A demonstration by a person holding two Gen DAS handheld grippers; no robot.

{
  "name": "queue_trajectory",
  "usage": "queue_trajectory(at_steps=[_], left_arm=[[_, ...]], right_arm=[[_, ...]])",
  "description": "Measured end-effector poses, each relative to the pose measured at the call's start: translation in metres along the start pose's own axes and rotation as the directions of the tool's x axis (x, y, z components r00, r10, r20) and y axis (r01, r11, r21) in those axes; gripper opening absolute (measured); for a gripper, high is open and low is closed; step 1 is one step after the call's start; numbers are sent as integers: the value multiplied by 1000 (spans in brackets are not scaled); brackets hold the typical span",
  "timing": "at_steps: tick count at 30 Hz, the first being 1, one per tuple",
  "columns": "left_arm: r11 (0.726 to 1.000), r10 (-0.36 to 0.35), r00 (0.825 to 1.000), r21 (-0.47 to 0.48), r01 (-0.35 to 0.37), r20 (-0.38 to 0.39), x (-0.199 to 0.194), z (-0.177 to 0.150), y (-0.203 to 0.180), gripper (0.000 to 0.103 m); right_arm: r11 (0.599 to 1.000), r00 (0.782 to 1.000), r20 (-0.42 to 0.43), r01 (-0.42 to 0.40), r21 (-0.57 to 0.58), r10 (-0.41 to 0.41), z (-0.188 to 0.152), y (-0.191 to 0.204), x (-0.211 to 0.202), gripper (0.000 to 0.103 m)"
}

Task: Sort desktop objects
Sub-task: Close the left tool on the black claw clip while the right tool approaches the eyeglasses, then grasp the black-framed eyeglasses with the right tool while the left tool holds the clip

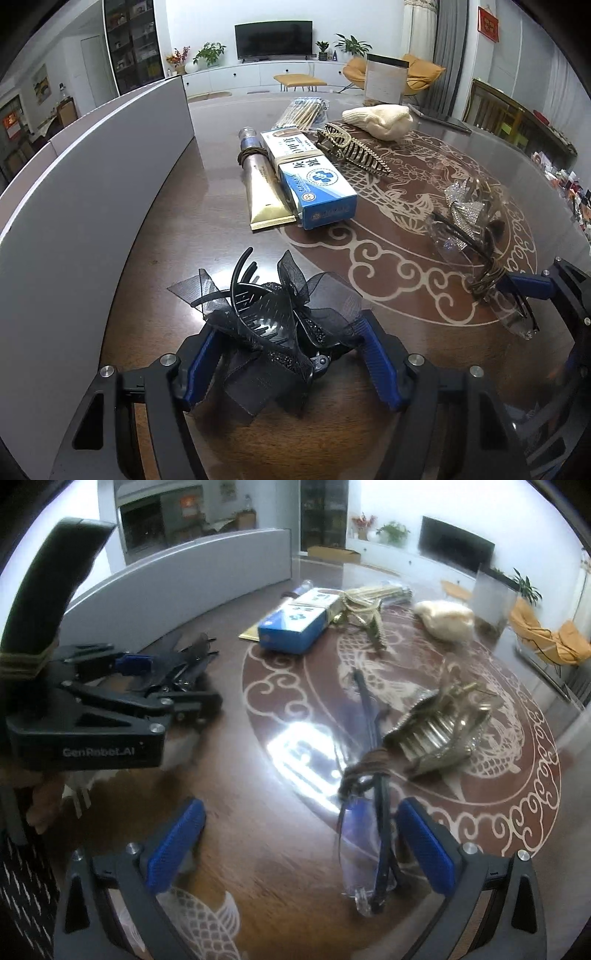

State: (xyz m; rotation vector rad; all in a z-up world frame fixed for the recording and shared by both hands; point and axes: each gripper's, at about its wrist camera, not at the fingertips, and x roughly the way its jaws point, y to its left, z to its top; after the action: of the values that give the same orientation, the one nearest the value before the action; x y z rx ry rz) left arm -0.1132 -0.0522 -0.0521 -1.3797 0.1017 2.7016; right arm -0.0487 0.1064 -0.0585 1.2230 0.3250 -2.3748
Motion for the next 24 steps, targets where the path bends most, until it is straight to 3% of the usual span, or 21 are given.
queue_trajectory(at_steps=[12, 14, 16, 18, 24], left_arm=[[999, 30, 1000, -34, -31, -3, -1, -3, 6, 72], [998, 40, 999, -46, -41, -8, 0, -3, 8, 78], [996, 54, 998, -76, -55, -25, 2, -3, 14, 94], [992, 66, 997, -102, -70, -41, 4, -4, 19, 100], [991, 75, 996, -110, -79, -45, 4, -6, 19, 103]], right_arm=[[1000, 1000, 1, 6, 9, -6, -1, 0, 0, 103], [1000, 1000, 1, 7, 9, -7, -1, 0, 0, 103], [1000, 1000, 1, 6, 9, -6, -1, 0, 0, 103], [1000, 1000, 1, 7, 9, -7, -1, 0, 0, 103], [1000, 1000, 1, 7, 9, -7, -1, 0, 0, 103]])
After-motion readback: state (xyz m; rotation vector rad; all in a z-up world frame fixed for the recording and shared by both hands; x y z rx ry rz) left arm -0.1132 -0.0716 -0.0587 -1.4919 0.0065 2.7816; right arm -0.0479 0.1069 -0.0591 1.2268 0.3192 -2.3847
